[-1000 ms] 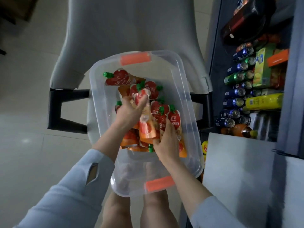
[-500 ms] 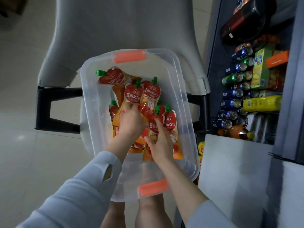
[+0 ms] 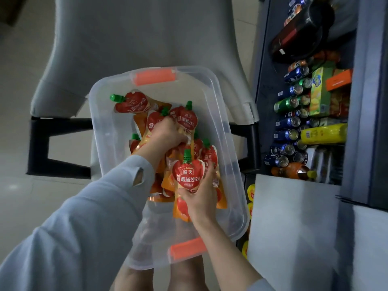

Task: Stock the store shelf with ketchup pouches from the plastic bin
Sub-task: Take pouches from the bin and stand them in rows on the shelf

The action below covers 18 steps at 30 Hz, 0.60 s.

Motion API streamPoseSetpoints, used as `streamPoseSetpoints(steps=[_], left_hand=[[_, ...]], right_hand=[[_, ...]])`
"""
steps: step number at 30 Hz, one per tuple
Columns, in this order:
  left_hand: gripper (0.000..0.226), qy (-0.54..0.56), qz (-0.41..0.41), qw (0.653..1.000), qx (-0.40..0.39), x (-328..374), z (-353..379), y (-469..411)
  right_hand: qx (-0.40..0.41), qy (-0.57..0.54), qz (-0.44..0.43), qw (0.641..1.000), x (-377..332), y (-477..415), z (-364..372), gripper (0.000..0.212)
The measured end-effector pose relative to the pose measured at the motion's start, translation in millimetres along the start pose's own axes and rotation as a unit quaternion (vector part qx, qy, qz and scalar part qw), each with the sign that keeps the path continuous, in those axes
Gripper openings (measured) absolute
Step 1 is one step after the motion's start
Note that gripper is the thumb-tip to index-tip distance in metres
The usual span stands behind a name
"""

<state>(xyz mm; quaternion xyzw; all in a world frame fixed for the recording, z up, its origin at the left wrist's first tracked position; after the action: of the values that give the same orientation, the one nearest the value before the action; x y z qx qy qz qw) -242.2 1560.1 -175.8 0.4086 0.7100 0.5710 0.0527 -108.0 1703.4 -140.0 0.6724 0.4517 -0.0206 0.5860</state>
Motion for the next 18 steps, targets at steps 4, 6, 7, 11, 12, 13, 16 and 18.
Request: streamPoseSetpoints(steps=[4, 6, 7, 11, 12, 13, 16, 18], left_hand=[[0.048, 0.116, 0.049, 0.992, 0.003, -14, -9, 27], [0.045, 0.209, 0.069, 0.976, 0.001, -22, -9, 49], [0.045, 0.237, 0.078, 0.969, 0.003, -26, -10, 60], [0.04, 0.291, 0.099, 0.951, 0.022, -36, -13, 115], [0.04, 0.305, 0.102, 0.947, 0.02, -36, -14, 130], [0.041, 0.317, 0.106, 0.942, 0.017, -36, -15, 145], [0.04, 0.327, 0.137, 0.935, -0.009, -25, -20, 194], [0.037, 0.331, 0.17, 0.927, -0.035, -13, -22, 227]], right_hand=[[-0.004, -0.047, -0.019, 0.999, -5, 14, -15, 0.078], [-0.001, -0.081, -0.02, 0.996, -11, 25, -22, 0.072], [0.001, -0.105, -0.02, 0.994, -13, 31, -26, 0.069], [-0.002, -0.213, -0.033, 0.976, -28, 72, -41, 0.043], [0.004, -0.223, -0.037, 0.974, -32, 85, -45, 0.04], [0.011, -0.229, -0.045, 0.972, -36, 98, -48, 0.042], [0.032, -0.254, -0.065, 0.965, -45, 140, -60, 0.042], [0.048, -0.283, -0.08, 0.955, -51, 173, -71, 0.028]])
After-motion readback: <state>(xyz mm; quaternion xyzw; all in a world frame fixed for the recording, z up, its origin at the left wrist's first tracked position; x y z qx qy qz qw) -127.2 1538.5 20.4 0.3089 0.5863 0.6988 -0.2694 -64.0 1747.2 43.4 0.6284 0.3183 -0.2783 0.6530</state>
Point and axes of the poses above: each hand's wrist, its own y-axis away from the middle knuckle, its own z-axis out of the palm, x = y × z, the point moved 5 cm from there along -y, towards the middle knuckle, and after that the axes turned 15 degrees about -x, right-handed, at the moved point
